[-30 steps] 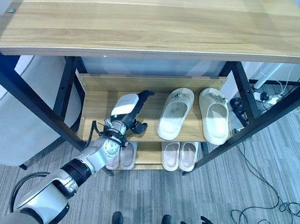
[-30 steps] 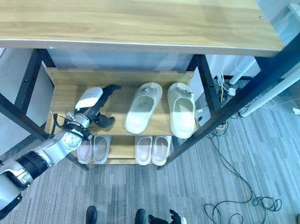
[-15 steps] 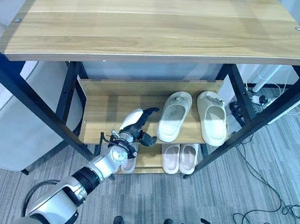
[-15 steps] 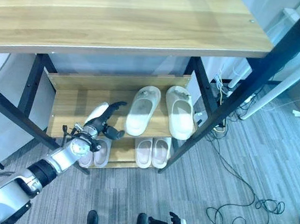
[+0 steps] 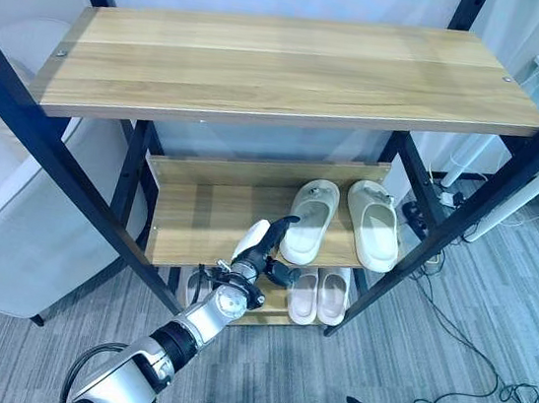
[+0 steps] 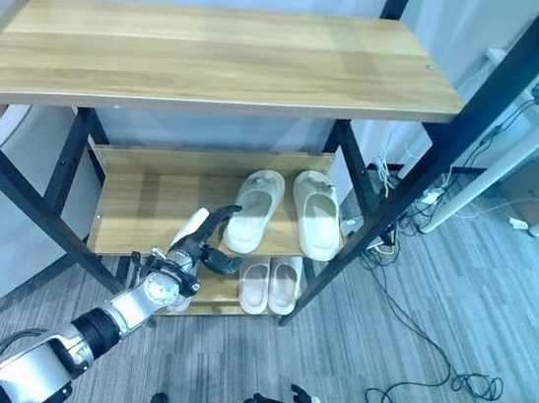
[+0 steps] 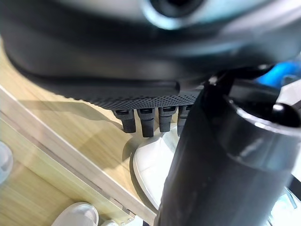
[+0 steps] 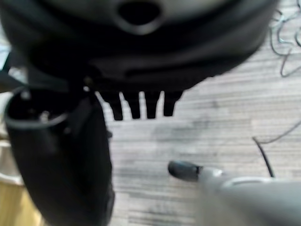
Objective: Arrange the slippers neatly on the shoe rack.
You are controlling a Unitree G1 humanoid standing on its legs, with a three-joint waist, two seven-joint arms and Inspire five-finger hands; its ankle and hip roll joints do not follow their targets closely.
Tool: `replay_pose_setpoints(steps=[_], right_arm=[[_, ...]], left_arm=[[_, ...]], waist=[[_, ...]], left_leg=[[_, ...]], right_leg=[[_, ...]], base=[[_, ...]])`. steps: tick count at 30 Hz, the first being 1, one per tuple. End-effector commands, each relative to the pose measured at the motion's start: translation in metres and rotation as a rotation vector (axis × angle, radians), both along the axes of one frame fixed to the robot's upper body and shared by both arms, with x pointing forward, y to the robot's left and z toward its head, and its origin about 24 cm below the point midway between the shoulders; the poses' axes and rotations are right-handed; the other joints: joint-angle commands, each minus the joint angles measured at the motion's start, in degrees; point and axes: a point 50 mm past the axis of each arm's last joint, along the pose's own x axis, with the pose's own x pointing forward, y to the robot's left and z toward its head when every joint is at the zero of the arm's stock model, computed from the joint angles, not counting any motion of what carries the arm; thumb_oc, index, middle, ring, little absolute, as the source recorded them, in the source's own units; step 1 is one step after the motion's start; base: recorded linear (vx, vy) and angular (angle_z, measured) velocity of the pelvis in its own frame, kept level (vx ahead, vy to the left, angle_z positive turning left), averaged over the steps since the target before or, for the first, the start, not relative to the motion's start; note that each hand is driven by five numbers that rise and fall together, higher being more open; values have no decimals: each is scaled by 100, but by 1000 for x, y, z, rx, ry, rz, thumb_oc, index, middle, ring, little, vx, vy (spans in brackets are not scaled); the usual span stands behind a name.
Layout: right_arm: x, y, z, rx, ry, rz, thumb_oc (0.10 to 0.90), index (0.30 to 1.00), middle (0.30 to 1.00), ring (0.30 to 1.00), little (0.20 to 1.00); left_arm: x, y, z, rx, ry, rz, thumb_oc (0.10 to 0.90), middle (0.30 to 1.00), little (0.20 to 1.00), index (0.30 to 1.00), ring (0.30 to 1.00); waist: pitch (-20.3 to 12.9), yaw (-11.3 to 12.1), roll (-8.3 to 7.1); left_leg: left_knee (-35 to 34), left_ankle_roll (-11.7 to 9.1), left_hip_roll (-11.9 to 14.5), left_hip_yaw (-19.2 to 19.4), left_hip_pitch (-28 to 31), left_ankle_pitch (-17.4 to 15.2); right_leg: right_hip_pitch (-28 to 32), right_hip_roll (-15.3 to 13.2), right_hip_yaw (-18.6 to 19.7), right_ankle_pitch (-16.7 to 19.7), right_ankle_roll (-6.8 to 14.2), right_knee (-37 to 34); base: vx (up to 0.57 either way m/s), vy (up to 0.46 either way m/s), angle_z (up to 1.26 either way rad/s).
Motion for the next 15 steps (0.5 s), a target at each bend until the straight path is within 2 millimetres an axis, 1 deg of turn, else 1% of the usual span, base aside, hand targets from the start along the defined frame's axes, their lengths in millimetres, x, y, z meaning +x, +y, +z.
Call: replay_pose_setpoints(steps=[1, 2, 5, 6, 11, 15], right_arm=[[5, -12, 4, -40, -20, -26, 800, 900, 900, 900, 900], [3, -12, 3, -39, -15, -25, 800, 900, 900, 900, 900], [3, -13, 3, -42, -14, -25, 800, 900, 900, 900, 900], [2, -13, 3, -42, -11, -29, 800, 900, 900, 900, 900], [-3, -17, 2, -43, -7, -36, 800, 900, 900, 900, 900], [-8, -19, 2, -40, 0, -43, 800, 900, 900, 900, 900]], left_arm=[[3, -55, 20, -131, 2, -128, 800, 900, 900, 900, 900], [1, -59, 20, -147, 10, -138, 800, 900, 900, 900, 900], [1, -63, 21, -159, 12, -141, 800, 900, 900, 900, 900], [0, -69, 24, -172, 15, -157, 800, 900, 900, 900, 900], [-2, -88, 41, -187, -38, -239, 800, 900, 900, 900, 900], [-5, -97, 45, -198, -43, -270, 800, 900, 900, 900, 900]], waist=[[35, -82, 12], [31, -107, 27], [29, -120, 38], [26, -149, 50], [26, -210, 90], [15, -253, 112]], left_leg=[[12, -34, -168, -131, 10, -448], [12, -34, -168, -114, 16, -451], [12, -34, -165, -100, 16, -452], [12, -33, -162, -85, 12, -453], [12, -38, -159, -55, 46, -470], [12, -39, -155, -27, 100, -484]], right_leg=[[-156, -91, -164, -148, 303, 30], [-167, -91, -136, -147, 300, 30], [-172, -93, -128, -144, 301, 30], [-180, -91, -110, -144, 300, 30], [-169, -87, -84, -146, 304, 30], [-123, -77, -67, -158, 305, 30]], base=[[8, -20, -6], [8, -16, -9], [4, -9, -13], [0, 0, 0], [0, 0, 0], [3, -9, 0]])
